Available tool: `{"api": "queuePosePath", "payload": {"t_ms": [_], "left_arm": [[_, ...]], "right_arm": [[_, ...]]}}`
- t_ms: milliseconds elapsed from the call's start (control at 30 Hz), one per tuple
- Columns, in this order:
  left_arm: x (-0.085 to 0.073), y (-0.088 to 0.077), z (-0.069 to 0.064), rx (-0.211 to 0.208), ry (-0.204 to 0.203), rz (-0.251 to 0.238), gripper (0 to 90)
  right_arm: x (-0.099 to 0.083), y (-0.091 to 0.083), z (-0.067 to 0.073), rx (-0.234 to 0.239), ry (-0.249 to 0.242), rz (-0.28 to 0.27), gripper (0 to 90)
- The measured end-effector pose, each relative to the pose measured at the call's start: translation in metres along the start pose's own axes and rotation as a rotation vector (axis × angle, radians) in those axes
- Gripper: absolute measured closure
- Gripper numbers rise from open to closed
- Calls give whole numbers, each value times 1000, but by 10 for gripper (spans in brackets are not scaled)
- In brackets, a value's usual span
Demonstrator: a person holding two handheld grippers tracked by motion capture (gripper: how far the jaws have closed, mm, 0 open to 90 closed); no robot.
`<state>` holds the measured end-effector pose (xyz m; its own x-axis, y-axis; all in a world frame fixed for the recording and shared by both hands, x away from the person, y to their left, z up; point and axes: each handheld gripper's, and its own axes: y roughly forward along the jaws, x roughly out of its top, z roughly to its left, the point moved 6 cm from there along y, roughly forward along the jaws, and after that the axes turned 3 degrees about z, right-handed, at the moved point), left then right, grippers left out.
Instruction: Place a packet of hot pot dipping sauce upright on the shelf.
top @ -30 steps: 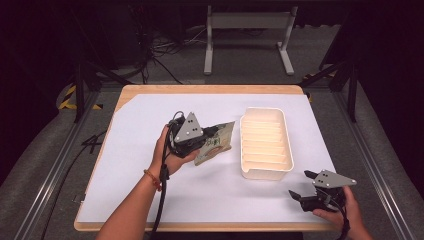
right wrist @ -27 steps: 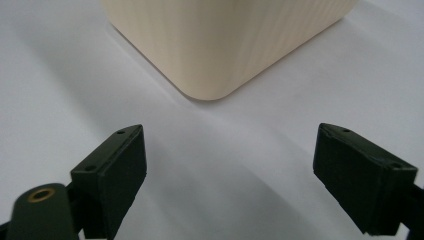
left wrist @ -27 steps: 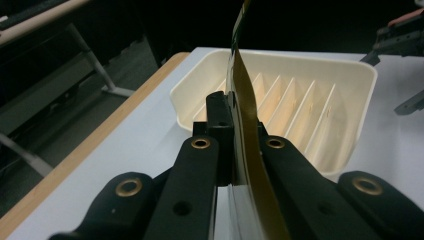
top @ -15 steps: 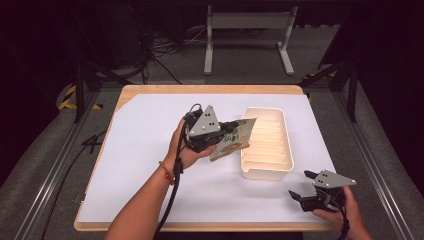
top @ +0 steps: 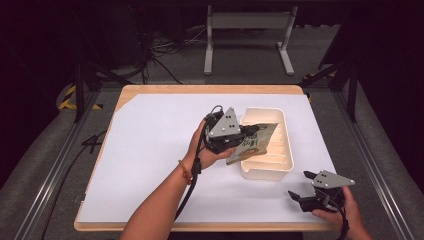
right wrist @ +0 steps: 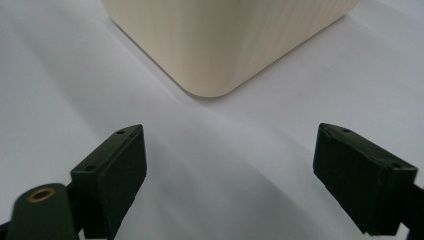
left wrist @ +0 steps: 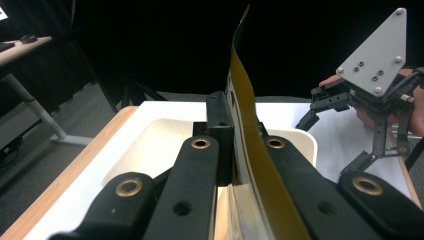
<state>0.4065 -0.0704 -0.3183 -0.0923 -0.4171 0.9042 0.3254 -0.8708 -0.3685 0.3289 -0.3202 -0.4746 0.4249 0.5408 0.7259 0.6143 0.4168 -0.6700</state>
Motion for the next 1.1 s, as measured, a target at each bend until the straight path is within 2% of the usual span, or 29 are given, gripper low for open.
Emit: {"api": "queuePosePath", "payload": {"t_ms": [167, 200, 267, 433, 467, 600, 767, 933, 1100], "left_arm": [[2, 13, -2, -19, 16, 14, 896], [4, 19, -3, -37, 23, 15, 896], [6, 21, -2, -33, 33, 17, 895], [13, 36, 2, -58, 52, 24, 895], [14, 39, 2, -52, 68, 30, 896], [15, 47, 4, -54, 73, 36, 896], [19, 57, 3, -88, 85, 15, 895], [23, 62, 4, -95, 97, 11, 895], [25, 68, 3, -136, 117, 17, 894]], "right_arm": [[0, 0, 1, 3, 0, 4, 145], [0, 0, 1, 5, -2, 3, 145], [0, 0, 1, 4, -1, 7, 145], [-1, 1, 1, 3, 0, 7, 145], [-1, 1, 1, 3, -1, 6, 145], [-2, 2, 1, 5, 1, 10, 145], [-1, 2, 2, 10, -8, 10, 145], [-2, 2, 3, 12, -7, 13, 145], [-2, 2, 2, 11, -6, 12, 145]]}}
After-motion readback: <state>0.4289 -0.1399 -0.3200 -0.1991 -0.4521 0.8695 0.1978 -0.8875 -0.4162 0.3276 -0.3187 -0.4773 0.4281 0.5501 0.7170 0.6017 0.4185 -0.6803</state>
